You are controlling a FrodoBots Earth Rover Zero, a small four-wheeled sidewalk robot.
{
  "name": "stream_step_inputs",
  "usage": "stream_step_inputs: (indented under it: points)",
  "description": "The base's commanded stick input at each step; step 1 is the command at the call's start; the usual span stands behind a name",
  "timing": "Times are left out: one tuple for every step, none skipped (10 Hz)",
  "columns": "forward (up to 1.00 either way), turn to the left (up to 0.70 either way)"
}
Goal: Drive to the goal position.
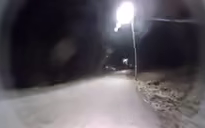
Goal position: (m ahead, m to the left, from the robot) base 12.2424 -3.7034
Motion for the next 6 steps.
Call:
stream_step_inputs:
  points:
    - [1.0,-0.02]
    - [1.0,-0.2]
    - [1.0,-0.37]
    - [1.0,-0.13]
    - [1.0,-0.03]
    - [1.0,-0.07]
